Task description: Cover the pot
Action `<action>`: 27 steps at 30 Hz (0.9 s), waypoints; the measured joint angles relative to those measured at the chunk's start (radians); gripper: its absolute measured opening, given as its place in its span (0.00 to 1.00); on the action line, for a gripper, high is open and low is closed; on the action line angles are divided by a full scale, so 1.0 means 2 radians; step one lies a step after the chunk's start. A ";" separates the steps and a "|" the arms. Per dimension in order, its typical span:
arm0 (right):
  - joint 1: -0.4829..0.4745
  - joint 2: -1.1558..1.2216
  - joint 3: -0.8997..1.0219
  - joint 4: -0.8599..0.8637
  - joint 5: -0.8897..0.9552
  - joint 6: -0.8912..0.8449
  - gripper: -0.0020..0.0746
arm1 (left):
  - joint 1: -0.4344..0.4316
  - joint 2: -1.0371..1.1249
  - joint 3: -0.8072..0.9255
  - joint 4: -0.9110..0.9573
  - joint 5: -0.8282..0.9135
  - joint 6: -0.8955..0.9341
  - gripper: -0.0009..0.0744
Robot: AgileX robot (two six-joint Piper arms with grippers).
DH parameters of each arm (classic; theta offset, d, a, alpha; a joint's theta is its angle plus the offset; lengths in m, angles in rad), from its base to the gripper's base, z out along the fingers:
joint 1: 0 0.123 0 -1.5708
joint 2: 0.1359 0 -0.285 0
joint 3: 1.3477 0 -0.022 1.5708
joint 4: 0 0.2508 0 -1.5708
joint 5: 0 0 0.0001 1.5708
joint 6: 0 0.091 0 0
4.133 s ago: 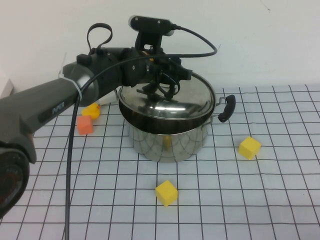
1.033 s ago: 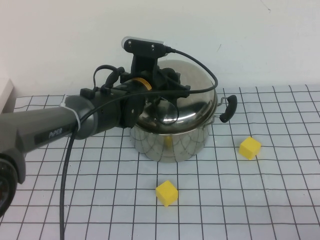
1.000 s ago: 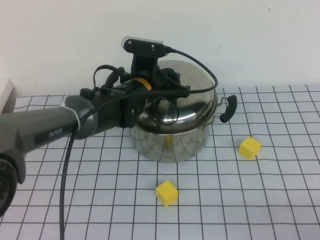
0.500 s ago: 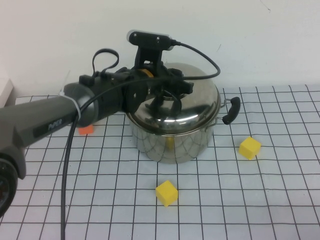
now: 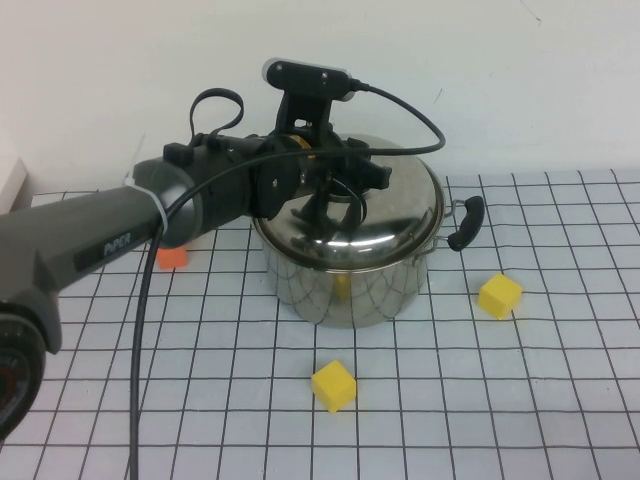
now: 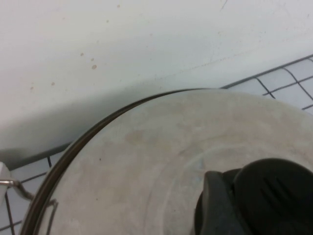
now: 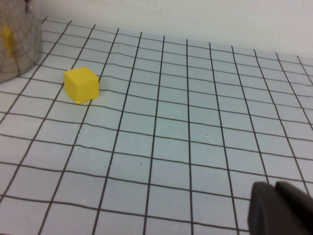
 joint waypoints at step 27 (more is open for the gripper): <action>0.000 0.000 0.000 0.000 0.000 0.000 0.04 | -0.004 -0.198 0.000 0.100 0.124 -0.002 0.09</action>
